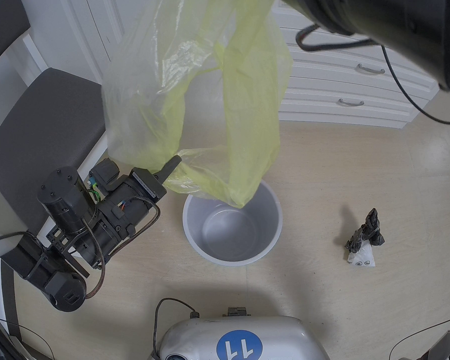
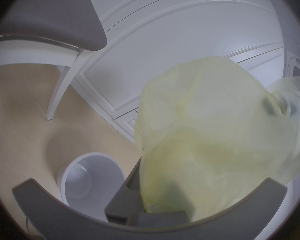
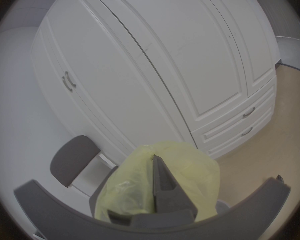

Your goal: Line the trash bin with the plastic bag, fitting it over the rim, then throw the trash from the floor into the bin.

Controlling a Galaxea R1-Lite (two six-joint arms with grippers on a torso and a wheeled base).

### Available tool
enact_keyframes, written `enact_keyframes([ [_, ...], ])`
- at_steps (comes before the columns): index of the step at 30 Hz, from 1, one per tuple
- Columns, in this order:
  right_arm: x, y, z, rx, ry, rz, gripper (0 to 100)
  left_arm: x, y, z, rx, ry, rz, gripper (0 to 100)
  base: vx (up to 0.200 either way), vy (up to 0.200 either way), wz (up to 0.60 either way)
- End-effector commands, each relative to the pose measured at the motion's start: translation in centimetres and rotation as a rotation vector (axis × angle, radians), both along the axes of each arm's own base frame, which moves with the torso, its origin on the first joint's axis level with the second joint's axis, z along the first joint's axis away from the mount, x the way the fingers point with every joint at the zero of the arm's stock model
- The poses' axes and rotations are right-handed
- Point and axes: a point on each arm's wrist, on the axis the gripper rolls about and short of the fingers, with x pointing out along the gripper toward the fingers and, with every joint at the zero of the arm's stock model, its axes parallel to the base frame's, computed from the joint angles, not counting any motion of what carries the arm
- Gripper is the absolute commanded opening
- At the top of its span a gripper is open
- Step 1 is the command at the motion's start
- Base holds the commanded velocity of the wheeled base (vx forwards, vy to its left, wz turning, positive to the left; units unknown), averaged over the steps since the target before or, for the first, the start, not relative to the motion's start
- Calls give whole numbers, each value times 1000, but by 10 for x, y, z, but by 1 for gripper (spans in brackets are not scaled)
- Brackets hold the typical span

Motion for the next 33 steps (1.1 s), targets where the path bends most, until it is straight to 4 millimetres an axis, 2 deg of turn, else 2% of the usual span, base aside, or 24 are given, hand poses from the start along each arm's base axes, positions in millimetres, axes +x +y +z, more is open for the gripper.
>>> enact_keyframes([
  [1, 27, -51, -38, -95, 91, -140, 0, -18, 13, 16, 38, -79, -11, 0, 0, 0, 0],
  [2, 28, -56, -43, -112, 103, -149, 0, -19, 15, 18, 41, -89, -12, 0, 0, 0, 0],
  [4, 31, -89, -86, -220, 172, -169, 0, -26, 23, 23, 57, -115, -27, 0, 0, 0, 0],
  [6, 19, -120, -120, -295, 220, -160, 0, -30, 27, 23, 72, -118, -27, 0, 0, 0, 0],
  [8, 2, -143, -140, -318, 221, -124, 0, -34, 29, 21, 93, -121, -26, 0, 0, 0, 0],
  [9, 0, -144, -141, -317, 220, -118, 0, -34, 29, 21, 93, -121, -26, 0, 0, 0, 0],
  [10, -9, -155, -151, -326, 211, -68, 0, -34, 29, 19, 115, -130, -22, 0, 0, 0, 0],
  [12, -10, -167, -165, -369, 220, -37, 0, -34, 27, 19, 149, -149, -20, 0, 0, 0, 0],
  [13, -10, -167, -165, -369, 220, -37, 0, -34, 27, 19, 149, -149, -20, 0, 0, 0, 0],
  [15, -6, -173, -177, -458, 232, -66, 0, -39, 20, 17, 168, -150, -39, 0, 0, 0, 0],
  [20, -13, -181, -194, -584, 241, -65, 0, -42, 18, 22, 169, -172, -37, 0, 0, 0, 0],
  [22, -16, -185, -203, -669, 241, -72, 0, -39, 19, 25, 217, -188, -28, 0, 0, 0, 0],
  [25, -15, -189, -205, -695, 245, -97, 0, -32, 19, 28, 292, -188, -5, 0, 0, 0, 0],
  [27, -14, -195, -206, -715, 249, -127, 0, -16, 27, 43, 407, -138, 57, 0, 0, 0, 0],
  [28, -14, -195, -206, -717, 249, -129, 0, -16, 27, 45, 409, -137, 60, 0, 0, 0, 0],
  [30, -12, -199, -206, -718, 256, -151, 0, -14, 31, 62, 455, -63, 133, 0, 0, 0, 0],
  [33, -10, -199, -207, -722, 265, -158, 0, -21, 35, 69, 480, -18, 203, 0, 0, 0, 0],
])
